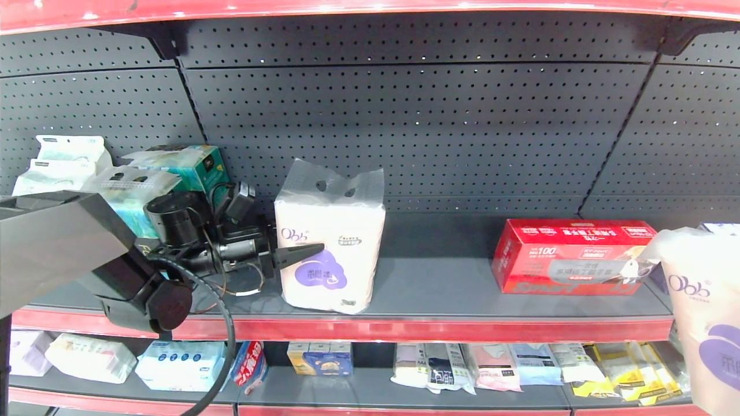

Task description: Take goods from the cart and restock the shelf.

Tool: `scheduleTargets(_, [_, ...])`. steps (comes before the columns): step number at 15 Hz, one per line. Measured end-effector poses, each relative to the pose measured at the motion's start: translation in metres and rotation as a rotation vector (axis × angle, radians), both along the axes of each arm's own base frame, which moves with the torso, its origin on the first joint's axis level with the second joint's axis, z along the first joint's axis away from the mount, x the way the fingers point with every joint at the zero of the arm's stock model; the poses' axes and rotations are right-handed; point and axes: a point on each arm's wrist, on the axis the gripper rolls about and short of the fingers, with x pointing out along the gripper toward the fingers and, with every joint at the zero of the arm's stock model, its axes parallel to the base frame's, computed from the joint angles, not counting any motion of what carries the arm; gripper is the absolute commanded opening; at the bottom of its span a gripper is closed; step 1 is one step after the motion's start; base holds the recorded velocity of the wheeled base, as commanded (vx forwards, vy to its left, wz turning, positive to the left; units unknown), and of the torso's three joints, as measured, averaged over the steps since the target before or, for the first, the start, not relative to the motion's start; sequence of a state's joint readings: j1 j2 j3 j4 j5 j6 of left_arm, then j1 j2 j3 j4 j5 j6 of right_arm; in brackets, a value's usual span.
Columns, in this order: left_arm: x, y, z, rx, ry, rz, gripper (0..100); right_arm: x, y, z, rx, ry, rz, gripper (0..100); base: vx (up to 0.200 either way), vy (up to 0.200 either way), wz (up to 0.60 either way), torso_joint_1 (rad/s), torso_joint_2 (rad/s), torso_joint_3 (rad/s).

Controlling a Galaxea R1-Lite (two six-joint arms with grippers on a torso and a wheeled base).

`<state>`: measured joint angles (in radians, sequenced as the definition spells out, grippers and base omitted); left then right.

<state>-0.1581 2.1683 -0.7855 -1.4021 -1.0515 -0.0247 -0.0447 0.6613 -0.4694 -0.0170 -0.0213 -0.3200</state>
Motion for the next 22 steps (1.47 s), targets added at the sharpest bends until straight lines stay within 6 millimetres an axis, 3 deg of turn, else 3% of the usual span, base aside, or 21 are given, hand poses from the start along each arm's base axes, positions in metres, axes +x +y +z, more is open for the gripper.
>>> scheduleTargets(22, [-0.001, -0.001, -0.025, -0.007, -0.022, -0.011, 0, 0.004, 0.0, -0.003, 0.011, 0.028, -0.003, 0, 0.0, 0.0, 0.0, 0.0, 0.0, 0.0])
